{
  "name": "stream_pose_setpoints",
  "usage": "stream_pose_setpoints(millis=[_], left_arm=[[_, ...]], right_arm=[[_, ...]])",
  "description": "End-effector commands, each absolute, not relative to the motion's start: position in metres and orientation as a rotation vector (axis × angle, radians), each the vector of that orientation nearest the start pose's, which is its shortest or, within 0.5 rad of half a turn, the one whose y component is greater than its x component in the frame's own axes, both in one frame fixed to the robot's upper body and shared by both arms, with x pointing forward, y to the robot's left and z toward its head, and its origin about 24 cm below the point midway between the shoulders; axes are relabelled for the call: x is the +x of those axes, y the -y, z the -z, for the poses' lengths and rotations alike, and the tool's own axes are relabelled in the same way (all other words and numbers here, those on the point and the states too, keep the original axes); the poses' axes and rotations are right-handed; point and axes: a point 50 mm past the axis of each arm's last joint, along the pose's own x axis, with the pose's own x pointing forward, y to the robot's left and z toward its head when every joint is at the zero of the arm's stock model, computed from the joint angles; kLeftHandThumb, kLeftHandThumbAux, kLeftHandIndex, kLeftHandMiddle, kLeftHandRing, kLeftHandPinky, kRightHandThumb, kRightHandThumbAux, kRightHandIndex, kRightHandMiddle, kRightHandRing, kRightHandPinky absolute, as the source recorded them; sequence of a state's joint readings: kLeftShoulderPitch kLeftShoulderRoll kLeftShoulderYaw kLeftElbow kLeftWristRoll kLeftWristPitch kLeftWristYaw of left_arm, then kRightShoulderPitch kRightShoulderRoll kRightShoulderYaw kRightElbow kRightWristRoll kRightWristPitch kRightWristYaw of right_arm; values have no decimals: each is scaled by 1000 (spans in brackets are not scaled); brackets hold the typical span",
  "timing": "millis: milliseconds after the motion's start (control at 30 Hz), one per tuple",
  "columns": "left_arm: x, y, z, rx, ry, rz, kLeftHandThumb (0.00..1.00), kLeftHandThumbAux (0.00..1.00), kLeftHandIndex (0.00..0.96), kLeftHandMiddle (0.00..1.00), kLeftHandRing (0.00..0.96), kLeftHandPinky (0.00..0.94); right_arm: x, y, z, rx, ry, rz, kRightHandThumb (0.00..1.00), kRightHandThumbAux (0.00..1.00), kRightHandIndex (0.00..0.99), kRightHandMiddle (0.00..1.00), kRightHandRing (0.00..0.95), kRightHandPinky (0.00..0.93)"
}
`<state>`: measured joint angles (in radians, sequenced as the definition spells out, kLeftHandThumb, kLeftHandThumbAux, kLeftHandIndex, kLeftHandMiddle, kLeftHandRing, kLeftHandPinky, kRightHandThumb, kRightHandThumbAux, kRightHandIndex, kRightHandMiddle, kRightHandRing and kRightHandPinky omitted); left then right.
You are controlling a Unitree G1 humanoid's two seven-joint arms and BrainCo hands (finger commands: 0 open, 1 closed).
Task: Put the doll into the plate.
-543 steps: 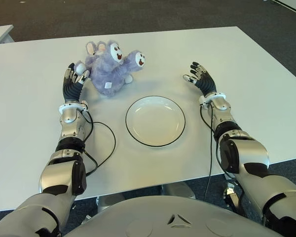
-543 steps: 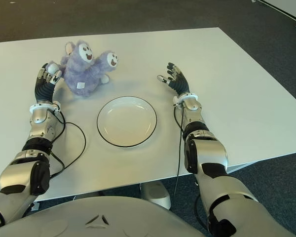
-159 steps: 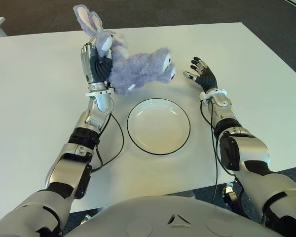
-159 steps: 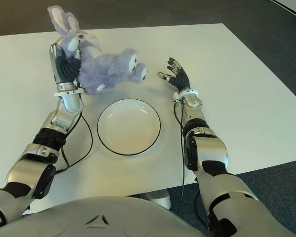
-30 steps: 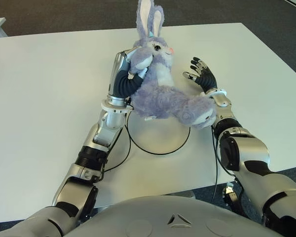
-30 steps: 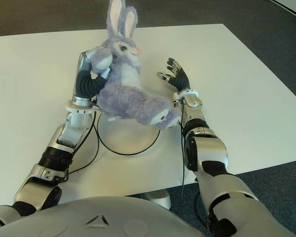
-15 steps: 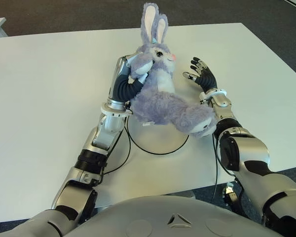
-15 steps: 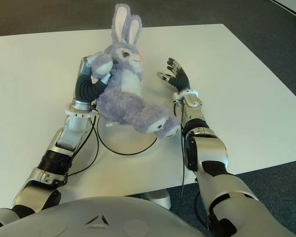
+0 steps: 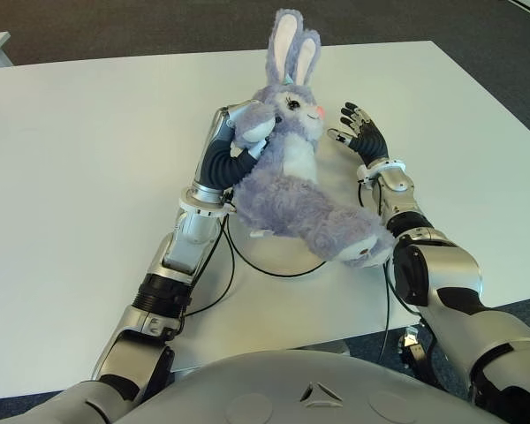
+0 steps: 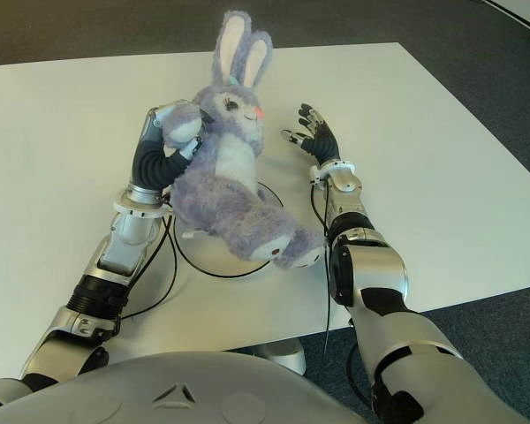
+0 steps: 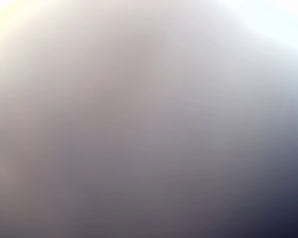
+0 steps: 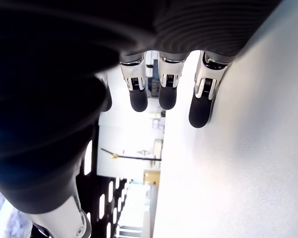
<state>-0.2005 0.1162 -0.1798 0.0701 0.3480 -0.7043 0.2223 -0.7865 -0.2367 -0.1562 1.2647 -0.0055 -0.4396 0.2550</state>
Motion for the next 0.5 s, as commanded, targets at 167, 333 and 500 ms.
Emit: stream_pose_setpoints(millis=[167, 333, 500], left_arm=[[248, -101, -130, 279, 885, 180, 749, 692, 443, 810, 826, 825], [247, -101, -130, 271, 904, 161, 748, 692, 443, 810, 825, 814], [247, -101, -132, 267, 934, 126, 747, 693, 443, 807, 823, 807]], right_arm=[[330, 189, 16, -97, -332, -191, 196, 770, 21, 39, 36, 53], [330, 189, 16, -98, -332, -191, 196, 769, 20, 38, 36, 56], [330, 188, 16, -97, -332, -193, 198, 764, 17, 38, 35, 53]])
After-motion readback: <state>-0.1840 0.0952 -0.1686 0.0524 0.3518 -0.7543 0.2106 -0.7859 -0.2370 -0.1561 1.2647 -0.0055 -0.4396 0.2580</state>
